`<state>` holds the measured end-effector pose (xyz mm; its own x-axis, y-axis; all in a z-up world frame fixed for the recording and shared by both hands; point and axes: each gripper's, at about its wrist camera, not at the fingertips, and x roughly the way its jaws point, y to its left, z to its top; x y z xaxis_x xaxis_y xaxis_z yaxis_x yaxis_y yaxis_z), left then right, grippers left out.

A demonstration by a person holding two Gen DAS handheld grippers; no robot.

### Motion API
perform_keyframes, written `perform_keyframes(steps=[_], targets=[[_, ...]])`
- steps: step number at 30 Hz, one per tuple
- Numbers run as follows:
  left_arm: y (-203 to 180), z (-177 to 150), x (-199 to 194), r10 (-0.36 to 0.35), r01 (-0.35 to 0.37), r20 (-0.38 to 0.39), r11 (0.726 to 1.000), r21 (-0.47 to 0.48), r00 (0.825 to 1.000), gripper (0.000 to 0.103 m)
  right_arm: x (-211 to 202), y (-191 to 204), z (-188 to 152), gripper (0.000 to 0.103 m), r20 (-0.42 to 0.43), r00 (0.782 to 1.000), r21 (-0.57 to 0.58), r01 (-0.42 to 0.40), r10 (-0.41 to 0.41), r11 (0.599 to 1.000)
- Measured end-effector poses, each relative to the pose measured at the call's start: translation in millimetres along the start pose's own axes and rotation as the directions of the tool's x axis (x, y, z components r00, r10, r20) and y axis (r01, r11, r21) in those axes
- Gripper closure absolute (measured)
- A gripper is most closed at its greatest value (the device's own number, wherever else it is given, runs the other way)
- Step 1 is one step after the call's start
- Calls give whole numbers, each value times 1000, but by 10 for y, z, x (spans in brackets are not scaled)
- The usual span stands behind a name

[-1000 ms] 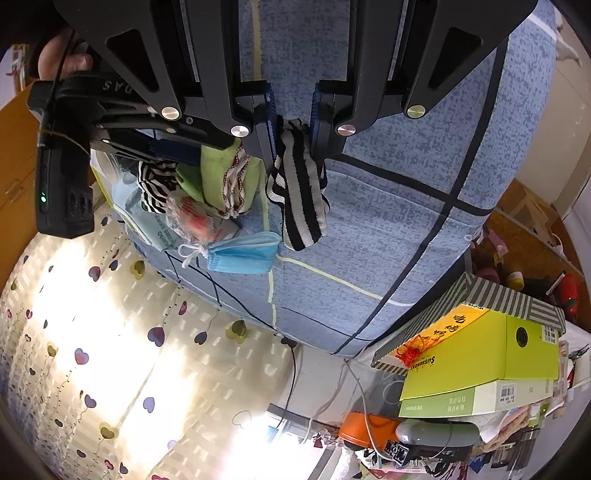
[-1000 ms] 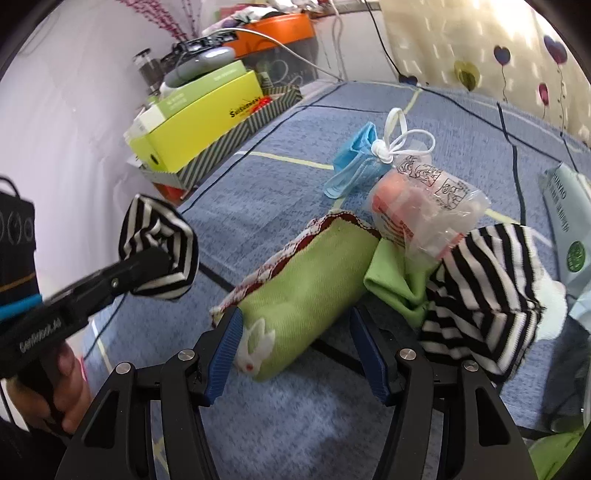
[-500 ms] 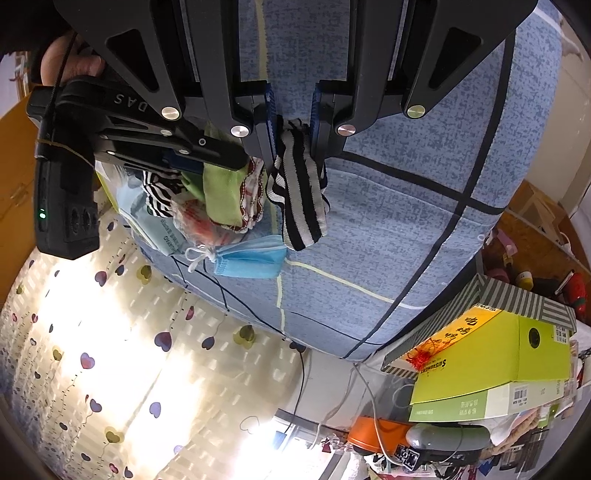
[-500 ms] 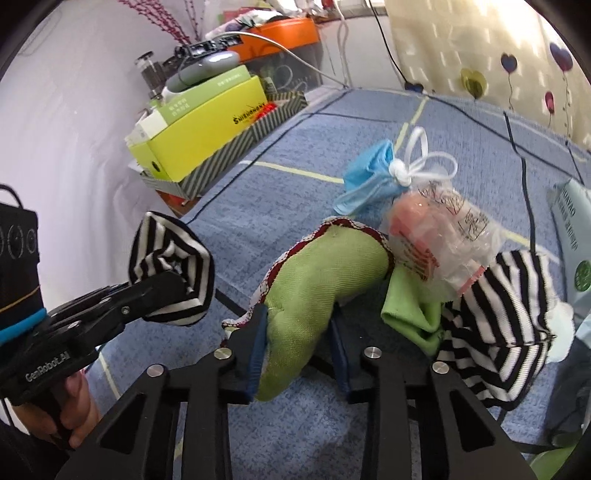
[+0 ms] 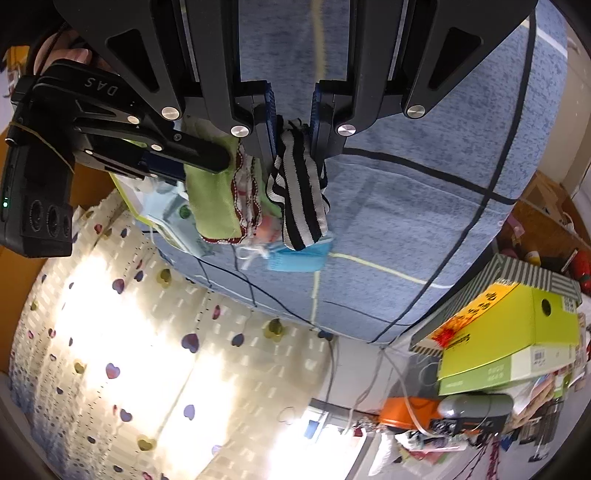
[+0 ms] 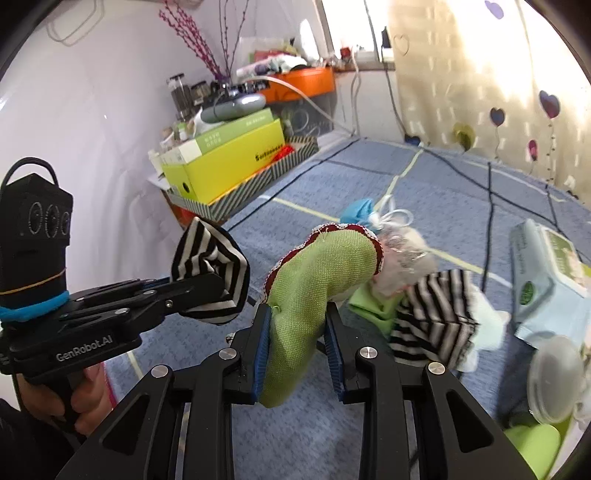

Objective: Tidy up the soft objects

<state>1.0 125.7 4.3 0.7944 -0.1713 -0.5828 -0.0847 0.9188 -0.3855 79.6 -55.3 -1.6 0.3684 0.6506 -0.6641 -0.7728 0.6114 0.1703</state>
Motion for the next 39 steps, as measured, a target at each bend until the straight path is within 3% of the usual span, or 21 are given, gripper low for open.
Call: perform_keyframes(steps=[16,39], targets=[[-807,31,137,-45,47,-23,991,124,999,88,-749,-414,-254,77,117,990,60,68,-74,996],[-1649,95,326,-109,116,-42,961,250,993,88,-1510,-1003,-524,77,219,954,164,170,-204,972]])
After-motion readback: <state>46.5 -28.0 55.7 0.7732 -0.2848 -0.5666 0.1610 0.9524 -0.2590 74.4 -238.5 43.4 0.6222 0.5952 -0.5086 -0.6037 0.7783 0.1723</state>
